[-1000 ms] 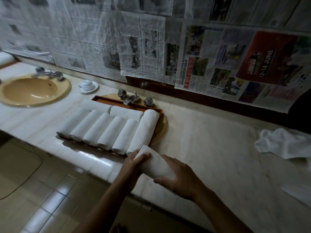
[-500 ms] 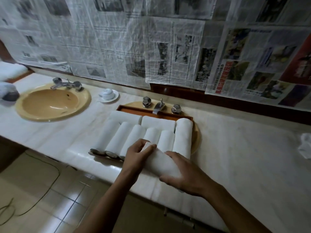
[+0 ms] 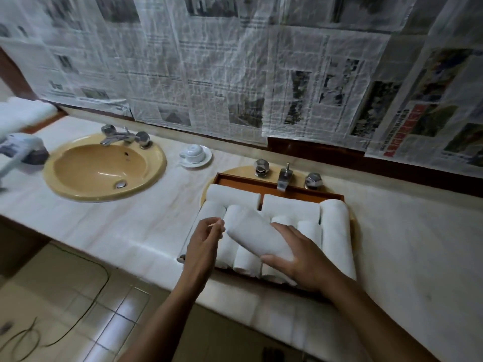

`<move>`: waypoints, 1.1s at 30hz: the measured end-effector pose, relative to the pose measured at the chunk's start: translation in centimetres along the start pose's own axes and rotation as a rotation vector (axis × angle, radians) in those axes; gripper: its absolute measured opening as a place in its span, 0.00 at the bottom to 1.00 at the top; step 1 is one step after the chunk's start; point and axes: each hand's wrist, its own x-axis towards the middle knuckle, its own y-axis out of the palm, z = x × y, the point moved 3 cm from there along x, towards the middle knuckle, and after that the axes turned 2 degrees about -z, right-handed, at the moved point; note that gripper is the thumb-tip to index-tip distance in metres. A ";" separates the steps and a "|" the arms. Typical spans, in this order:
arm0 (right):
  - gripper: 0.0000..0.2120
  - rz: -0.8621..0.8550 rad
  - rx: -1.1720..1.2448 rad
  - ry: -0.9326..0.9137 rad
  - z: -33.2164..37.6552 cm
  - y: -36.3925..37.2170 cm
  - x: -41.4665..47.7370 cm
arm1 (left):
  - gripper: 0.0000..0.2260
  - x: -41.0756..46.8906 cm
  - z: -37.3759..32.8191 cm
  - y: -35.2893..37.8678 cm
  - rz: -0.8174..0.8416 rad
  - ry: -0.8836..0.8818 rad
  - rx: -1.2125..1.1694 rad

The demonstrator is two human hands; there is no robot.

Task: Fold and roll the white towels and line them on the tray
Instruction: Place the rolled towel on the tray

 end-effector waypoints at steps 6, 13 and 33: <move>0.36 -0.046 0.058 -0.011 0.4 -0.7 7.4 | 0.13 3.3 2.2 -3.8 -0.082 -0.035 0.283; 0.35 0.001 0.010 -0.011 -0.4 -2.2 18.8 | 0.24 6.8 6.1 -5.9 -0.040 -0.157 0.501; 0.18 0.377 -0.140 -0.034 -5.1 2.2 34.1 | 0.18 8.4 9.4 -4.3 -0.117 -0.207 0.441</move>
